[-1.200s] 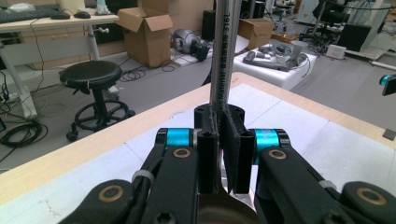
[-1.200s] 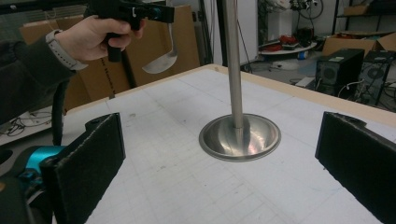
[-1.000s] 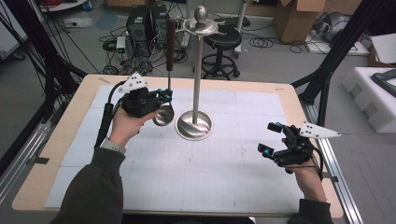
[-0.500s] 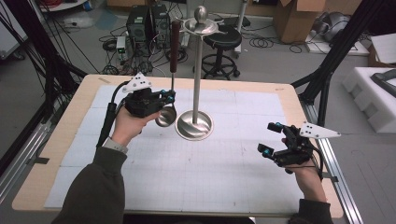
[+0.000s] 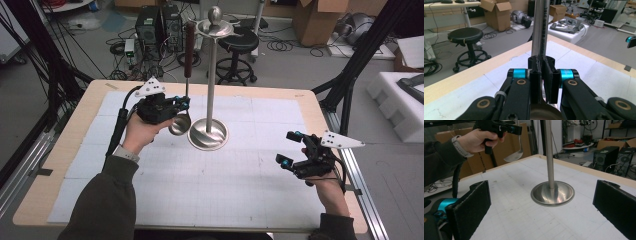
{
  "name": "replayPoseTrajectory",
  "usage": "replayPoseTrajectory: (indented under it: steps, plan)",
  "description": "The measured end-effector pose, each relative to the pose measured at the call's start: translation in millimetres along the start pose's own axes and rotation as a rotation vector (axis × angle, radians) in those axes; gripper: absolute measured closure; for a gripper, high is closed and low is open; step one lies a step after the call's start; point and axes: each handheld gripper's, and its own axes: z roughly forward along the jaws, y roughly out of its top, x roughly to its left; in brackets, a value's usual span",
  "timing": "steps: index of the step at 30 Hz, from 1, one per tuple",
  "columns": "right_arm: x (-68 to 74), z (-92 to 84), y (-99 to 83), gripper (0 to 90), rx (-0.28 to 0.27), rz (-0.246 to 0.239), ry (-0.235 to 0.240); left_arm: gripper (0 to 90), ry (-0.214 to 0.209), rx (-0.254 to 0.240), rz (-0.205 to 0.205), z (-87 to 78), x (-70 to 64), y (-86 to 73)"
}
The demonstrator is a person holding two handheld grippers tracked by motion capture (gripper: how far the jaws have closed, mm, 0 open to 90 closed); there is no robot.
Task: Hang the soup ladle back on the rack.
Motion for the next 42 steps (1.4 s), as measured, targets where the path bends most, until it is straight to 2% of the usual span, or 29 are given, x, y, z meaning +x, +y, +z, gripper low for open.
replayPoseTrajectory:
  steps: [15,17,19,22,24,27,29,30,32,33,35,36,38,42]
  plan:
    - [-0.5,-0.8,-0.7,0.4,0.001,0.004,-0.001,84.0,-0.009,0.017,-0.015,18.8,-3.4,-0.6]
    - [-0.4,-0.9,-0.8,0.4,0.001,0.002,0.001,83.0,-0.013,0.000,-0.009,19.1,-3.8,-0.4]
    - [-0.4,-1.2,-0.9,0.3,0.001,0.002,0.002,74.0,-0.031,-0.036,-0.012,16.4,-3.3,1.1]
    - [0.1,-1.9,-1.1,0.4,0.001,0.003,0.007,62.9,-0.036,-0.070,0.010,8.6,-1.8,3.3]
    - [0.4,-1.9,-1.0,0.4,-0.003,-0.004,0.012,56.8,-0.044,-0.081,0.031,1.9,-0.1,4.7]
    - [0.8,-1.5,-1.0,0.4,-0.004,-0.007,0.011,50.5,-0.064,-0.122,0.058,-10.1,3.4,6.9]
    - [0.7,-1.4,-1.5,0.3,0.001,-0.006,0.010,42.6,-0.074,-0.142,0.065,-16.0,5.2,7.7]
    - [0.4,-1.5,-1.9,0.3,0.004,-0.004,0.009,34.6,-0.078,-0.147,0.066,-17.1,5.6,7.7]
    - [0.4,-1.9,-2.5,0.3,0.004,-0.002,0.005,27.8,-0.097,-0.154,0.062,-22.7,6.4,7.3]
    - [0.4,-2.3,-2.7,0.3,0.003,-0.002,0.005,23.9,-0.088,-0.154,0.054,-24.8,6.4,6.9]
    - [0.7,-2.5,-2.7,0.3,0.000,-0.004,0.001,8.6,-0.077,-0.140,0.021,-27.9,8.0,5.1]
    - [0.9,-2.3,-2.6,0.3,-0.001,-0.006,0.002,5.0,-0.075,-0.131,0.021,-30.1,8.7,3.3]
    - [1.9,-1.2,-2.7,0.3,0.004,-0.008,0.005,1.7,-0.061,-0.135,0.033,-34.1,9.0,-0.4]
    - [1.7,-0.2,-3.5,0.4,0.011,-0.006,0.006,1.7,-0.120,-0.159,-0.022,-45.9,13.0,-10.1]
